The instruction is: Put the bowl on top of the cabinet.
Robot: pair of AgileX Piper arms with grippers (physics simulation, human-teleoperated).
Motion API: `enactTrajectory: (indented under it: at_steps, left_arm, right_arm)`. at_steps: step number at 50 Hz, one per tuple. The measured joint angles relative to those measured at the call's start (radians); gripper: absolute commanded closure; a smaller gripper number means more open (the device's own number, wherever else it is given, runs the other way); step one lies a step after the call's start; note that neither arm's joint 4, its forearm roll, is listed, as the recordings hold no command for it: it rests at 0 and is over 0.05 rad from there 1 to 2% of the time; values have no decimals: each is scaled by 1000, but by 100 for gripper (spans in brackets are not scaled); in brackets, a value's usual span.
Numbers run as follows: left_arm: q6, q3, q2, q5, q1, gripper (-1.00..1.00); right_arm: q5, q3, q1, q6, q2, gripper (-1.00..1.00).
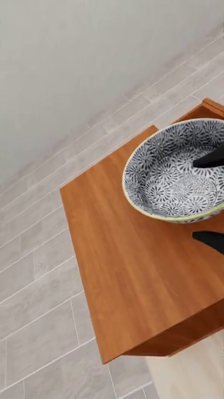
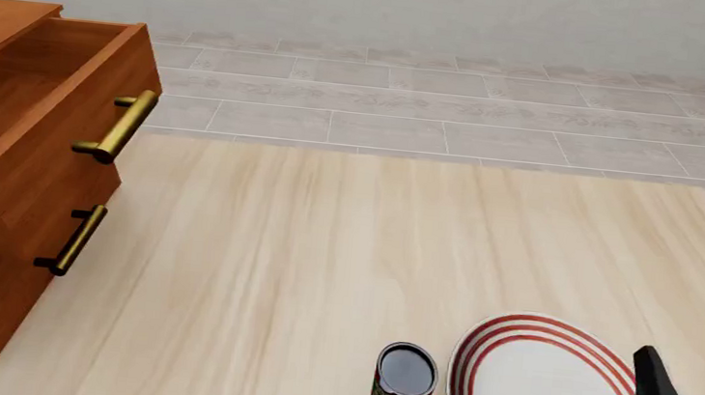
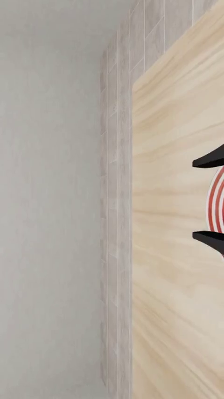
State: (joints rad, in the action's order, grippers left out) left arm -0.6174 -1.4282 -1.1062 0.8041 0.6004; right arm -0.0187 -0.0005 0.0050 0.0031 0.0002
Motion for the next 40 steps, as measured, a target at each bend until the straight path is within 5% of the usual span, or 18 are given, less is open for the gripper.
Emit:
enactTrajectory:
  at_steps: [40]
  left_arm:
    - [-18,15,282,108,-38,-100]
  right_arm:
    - [-5,0,2,6,0,-100]
